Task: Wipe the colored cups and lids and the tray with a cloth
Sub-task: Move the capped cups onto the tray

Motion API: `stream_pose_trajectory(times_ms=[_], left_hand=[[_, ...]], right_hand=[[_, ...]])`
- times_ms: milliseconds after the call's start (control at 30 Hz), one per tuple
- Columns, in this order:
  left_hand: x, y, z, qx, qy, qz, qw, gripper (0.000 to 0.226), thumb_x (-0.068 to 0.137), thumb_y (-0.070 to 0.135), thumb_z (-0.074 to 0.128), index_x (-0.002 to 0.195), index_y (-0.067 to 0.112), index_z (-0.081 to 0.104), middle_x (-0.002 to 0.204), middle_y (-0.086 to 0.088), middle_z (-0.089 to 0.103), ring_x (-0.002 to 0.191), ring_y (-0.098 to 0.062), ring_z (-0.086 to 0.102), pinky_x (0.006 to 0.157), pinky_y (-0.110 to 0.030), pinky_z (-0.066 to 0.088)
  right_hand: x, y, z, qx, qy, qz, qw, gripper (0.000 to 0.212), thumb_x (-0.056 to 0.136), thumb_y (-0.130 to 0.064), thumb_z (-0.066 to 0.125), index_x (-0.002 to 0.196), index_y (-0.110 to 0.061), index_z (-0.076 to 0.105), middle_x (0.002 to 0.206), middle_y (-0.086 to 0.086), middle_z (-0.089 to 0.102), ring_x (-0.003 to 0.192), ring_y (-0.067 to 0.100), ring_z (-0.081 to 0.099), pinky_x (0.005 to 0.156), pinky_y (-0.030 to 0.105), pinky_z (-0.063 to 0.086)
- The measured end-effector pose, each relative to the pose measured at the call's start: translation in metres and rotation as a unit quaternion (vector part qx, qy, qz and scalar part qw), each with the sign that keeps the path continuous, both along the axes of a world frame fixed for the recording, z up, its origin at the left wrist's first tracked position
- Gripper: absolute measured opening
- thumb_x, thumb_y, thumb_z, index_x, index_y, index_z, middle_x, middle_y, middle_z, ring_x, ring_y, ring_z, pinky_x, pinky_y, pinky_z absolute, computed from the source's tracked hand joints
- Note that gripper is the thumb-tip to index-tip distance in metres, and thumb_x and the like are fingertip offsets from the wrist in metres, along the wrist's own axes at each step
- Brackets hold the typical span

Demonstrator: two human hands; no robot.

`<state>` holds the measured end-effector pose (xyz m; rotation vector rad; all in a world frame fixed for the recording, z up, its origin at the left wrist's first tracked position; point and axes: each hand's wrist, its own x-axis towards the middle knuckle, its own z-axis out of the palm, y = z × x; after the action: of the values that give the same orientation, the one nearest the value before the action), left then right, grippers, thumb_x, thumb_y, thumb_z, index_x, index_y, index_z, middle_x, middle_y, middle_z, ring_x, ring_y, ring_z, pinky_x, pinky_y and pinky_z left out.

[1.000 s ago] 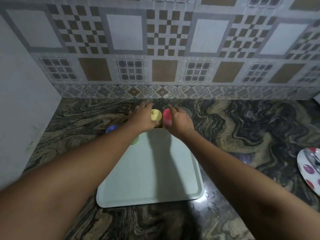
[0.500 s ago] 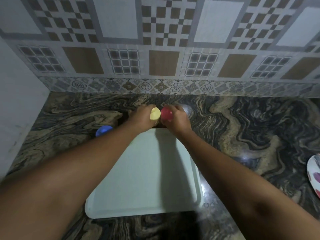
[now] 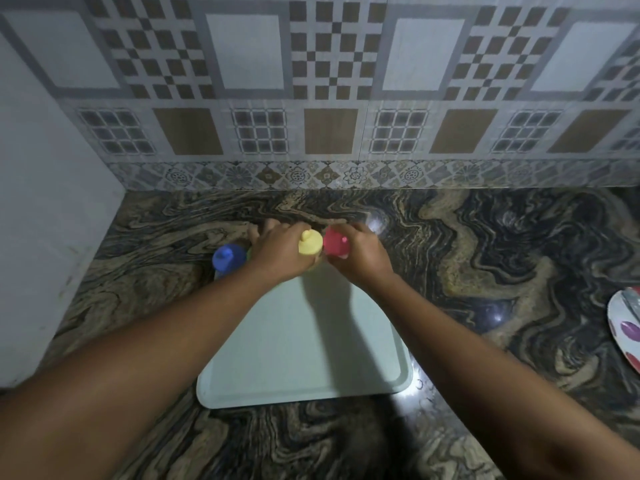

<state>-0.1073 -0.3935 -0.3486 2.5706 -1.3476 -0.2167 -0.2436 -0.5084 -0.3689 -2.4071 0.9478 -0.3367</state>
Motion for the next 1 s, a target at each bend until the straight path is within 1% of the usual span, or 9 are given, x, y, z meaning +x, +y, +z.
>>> stream_pose_trajectory(times_ms=[133, 233, 567, 667, 733, 800, 833, 933, 1000], left_hand=[[-0.005, 0.012, -0.018, 0.019, -0.003, 0.002, 1.000, 0.060, 0.070, 0.062, 0.064, 0.124, 0.038, 0.051, 0.121, 0.004, 0.066, 0.123, -0.027, 0.040, 0.100, -0.051, 0.028], [-0.003, 0.016, -0.020, 0.018, -0.015, 0.001, 1.000, 0.059, 0.072, 0.057, 0.067, 0.125, 0.037, 0.050, 0.125, 0.006, 0.064, 0.126, -0.026, 0.038, 0.097, -0.047, 0.026], [0.001, 0.020, -0.017, 0.024, -0.012, 0.017, 0.999, 0.061, 0.074, 0.050, 0.071, 0.129, 0.037, 0.048, 0.130, 0.007, 0.060, 0.132, -0.026, 0.033, 0.099, -0.047, 0.025], [0.001, 0.022, -0.017, 0.041, -0.008, 0.008, 0.999, 0.076, 0.072, 0.056, 0.072, 0.140, 0.038, 0.041, 0.142, 0.005, 0.053, 0.138, -0.027, 0.027, 0.105, -0.049, 0.021], [0.000, 0.024, -0.013, 0.036, 0.020, 0.005, 0.999, 0.092, 0.070, 0.063, 0.072, 0.149, 0.039, 0.030, 0.156, -0.001, 0.036, 0.146, -0.029, 0.016, 0.111, -0.053, 0.014], [0.002, 0.030, -0.005, -0.029, 0.043, 0.019, 0.998, 0.091, 0.073, 0.065, 0.070, 0.150, 0.038, 0.030, 0.160, -0.001, 0.029, 0.149, -0.028, 0.012, 0.112, -0.051, 0.010], [0.005, 0.037, 0.000, -0.089, 0.048, 0.034, 0.994, 0.084, 0.076, 0.063, 0.069, 0.149, 0.036, 0.036, 0.158, -0.001, 0.035, 0.148, -0.027, 0.017, 0.112, -0.049, 0.012], [0.032, 0.073, 0.008, -0.269, 0.072, 0.084, 0.957, 0.063, 0.080, 0.055, 0.064, 0.134, 0.024, 0.057, 0.133, -0.009, 0.060, 0.130, -0.032, 0.048, 0.105, -0.048, 0.041], [0.047, 0.102, 0.002, -0.316, 0.089, 0.123, 0.936, 0.055, 0.081, 0.047, 0.064, 0.127, 0.018, 0.061, 0.124, -0.010, 0.065, 0.118, -0.029, 0.058, 0.100, -0.043, 0.047]], right_hand=[[-0.005, 0.010, -0.007, 0.004, 0.040, -0.002, 0.999, 0.080, 0.076, -0.029, 0.083, 0.148, -0.024, 0.047, 0.137, 0.013, 0.057, 0.119, 0.038, 0.061, 0.089, 0.043, 0.055], [-0.004, 0.014, -0.013, 0.013, 0.040, -0.004, 0.999, 0.086, 0.078, -0.028, 0.082, 0.153, -0.021, 0.041, 0.140, 0.015, 0.056, 0.122, 0.038, 0.058, 0.090, 0.042, 0.053], [0.006, 0.030, -0.021, 0.011, 0.011, 0.007, 1.000, 0.087, 0.081, -0.026, 0.080, 0.155, -0.015, 0.037, 0.142, 0.015, 0.050, 0.124, 0.038, 0.055, 0.088, 0.045, 0.054], [0.005, 0.030, -0.020, 0.018, 0.012, 0.009, 1.000, 0.092, 0.080, -0.029, 0.082, 0.157, -0.016, 0.033, 0.146, 0.014, 0.048, 0.126, 0.037, 0.055, 0.088, 0.045, 0.054], [0.002, 0.028, -0.019, 0.024, 0.007, 0.006, 1.000, 0.101, 0.075, -0.036, 0.087, 0.157, -0.017, 0.031, 0.151, 0.013, 0.045, 0.131, 0.036, 0.053, 0.090, 0.045, 0.054], [-0.006, 0.025, -0.017, 0.032, -0.002, -0.007, 0.999, 0.107, 0.070, -0.037, 0.091, 0.157, -0.018, 0.031, 0.154, 0.013, 0.042, 0.136, 0.034, 0.049, 0.096, 0.044, 0.051], [-0.012, 0.023, -0.016, 0.042, -0.008, -0.021, 0.999, 0.107, 0.069, -0.034, 0.092, 0.157, -0.019, 0.031, 0.155, 0.012, 0.041, 0.138, 0.033, 0.046, 0.100, 0.043, 0.048], [-0.042, 0.015, -0.015, 0.040, -0.042, -0.082, 0.995, 0.095, 0.074, -0.027, 0.090, 0.154, -0.017, 0.040, 0.152, 0.010, 0.047, 0.138, 0.030, 0.047, 0.108, 0.039, 0.043], [-0.065, 0.011, -0.023, 0.032, -0.043, -0.111, 0.992, 0.082, 0.079, -0.025, 0.086, 0.149, -0.012, 0.047, 0.147, 0.011, 0.053, 0.135, 0.030, 0.050, 0.110, 0.036, 0.041]])
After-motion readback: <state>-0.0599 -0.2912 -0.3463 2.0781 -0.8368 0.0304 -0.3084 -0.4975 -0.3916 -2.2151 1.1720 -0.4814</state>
